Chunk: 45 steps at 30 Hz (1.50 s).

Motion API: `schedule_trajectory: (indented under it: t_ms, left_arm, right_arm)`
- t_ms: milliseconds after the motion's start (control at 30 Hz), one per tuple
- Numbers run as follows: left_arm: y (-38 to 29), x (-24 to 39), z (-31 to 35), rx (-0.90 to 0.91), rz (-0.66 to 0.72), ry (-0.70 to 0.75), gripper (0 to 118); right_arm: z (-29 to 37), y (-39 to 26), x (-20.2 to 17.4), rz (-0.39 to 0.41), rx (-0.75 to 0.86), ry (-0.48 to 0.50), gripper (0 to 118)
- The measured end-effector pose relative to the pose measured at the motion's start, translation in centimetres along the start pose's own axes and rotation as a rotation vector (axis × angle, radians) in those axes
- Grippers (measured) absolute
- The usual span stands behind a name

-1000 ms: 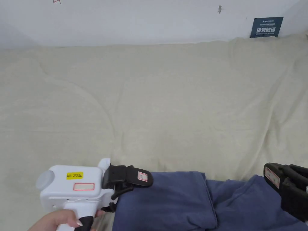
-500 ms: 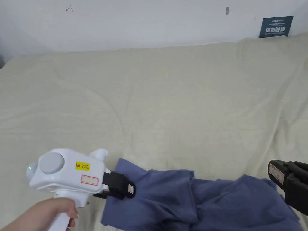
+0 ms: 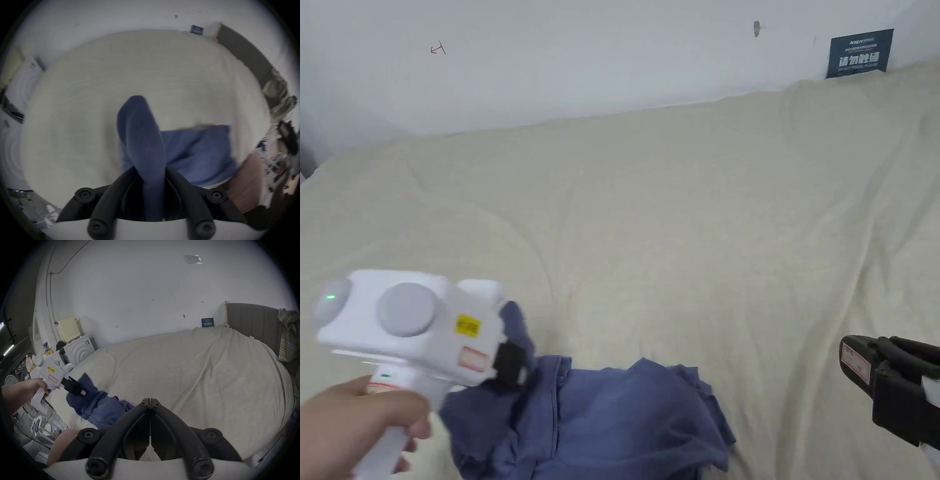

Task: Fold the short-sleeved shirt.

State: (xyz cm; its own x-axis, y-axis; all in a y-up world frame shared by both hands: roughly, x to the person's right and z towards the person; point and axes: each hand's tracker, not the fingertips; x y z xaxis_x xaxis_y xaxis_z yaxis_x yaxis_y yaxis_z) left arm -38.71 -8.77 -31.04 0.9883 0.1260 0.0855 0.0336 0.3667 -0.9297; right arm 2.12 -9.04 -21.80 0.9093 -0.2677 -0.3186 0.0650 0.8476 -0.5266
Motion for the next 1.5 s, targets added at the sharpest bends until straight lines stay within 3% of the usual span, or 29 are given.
schedule_trajectory:
  t_ms: [133,167,200,233,267,367,567,600,667,700,733,767,800,900,967,1200,1367,1500]
  left_arm:
    - [1.3,7.2,-4.3,-0.090,-0.003,-0.248,13]
    - [1.5,8.7,-5.3,-0.105,-0.005,-0.296,28]
    - [2.1,10.0,-6.4,-0.118,-0.002,-0.324,68]
    - [2.1,11.2,-7.1,-0.158,0.001,-0.378,97]
    - [2.1,11.9,-7.6,-0.164,-0.003,-0.410,115]
    - [2.5,12.2,-7.3,-0.138,0.037,-0.484,118]
    - [2.7,8.4,-3.0,0.014,0.048,-0.331,118]
    - [1.8,8.4,-1.9,0.039,0.035,-0.290,113]
    - [1.0,8.0,-1.7,0.070,-0.013,-0.288,76]
    - [0.5,7.8,-2.1,0.084,-0.030,-0.334,64]
    - [0.3,7.9,-2.7,0.079,-0.032,-0.353,64]
    - [0.0,8.5,-3.8,0.042,-0.026,-0.350,25]
    - [-0.3,9.4,-5.0,0.001,-0.034,-0.338,2]
    - [-1.3,11.8,-8.7,-0.037,-0.114,-0.363,2]
    - [-2.1,13.3,-10.5,-0.053,-0.149,-0.299,2]
    - [-2.3,13.0,-11.0,0.023,-0.037,-0.410,2]
    - [-3.9,11.2,-3.8,0.367,-0.021,-0.456,2]
    - [-6.6,8.8,4.8,0.766,-0.016,-0.307,2]
  right_arm:
    - [0.5,-0.2,0.5,-0.029,-0.006,-0.006,0]
    - [0.7,-0.2,0.6,-0.034,-0.008,-0.007,0]
    - [0.9,-0.2,0.6,-0.036,-0.009,-0.009,0]
    - [1.1,-0.3,0.7,-0.036,-0.009,-0.012,0]
    - [1.3,-0.3,0.8,-0.034,-0.011,-0.017,0]
    - [1.6,-0.5,1.2,-0.028,-0.014,-0.026,0]
    - [1.2,-0.5,1.7,-0.042,-0.015,-0.031,0]
    - [1.1,-0.5,1.8,-0.047,-0.016,-0.031,0]
    - [0.9,-0.5,1.8,-0.056,-0.019,-0.026,0]
    - [0.8,-0.5,1.8,-0.058,-0.021,-0.022,0]
    - [0.7,-0.5,1.8,-0.059,-0.022,-0.020,0]
    - [0.7,-0.4,1.7,-0.057,-0.022,-0.018,0]
    - [0.7,-0.4,1.6,-0.053,-0.023,-0.017,0]
    - [0.7,-0.4,1.5,-0.047,-0.025,-0.018,0]
    - [0.7,-0.5,1.2,-0.052,-0.031,-0.023,0]
    - [0.5,-0.8,0.6,-0.067,-0.059,-0.008,0]
    - [1.1,0.4,0.4,-0.094,-0.026,0.032,0]
    - [2.3,2.8,-0.5,-0.022,0.073,0.015,0]
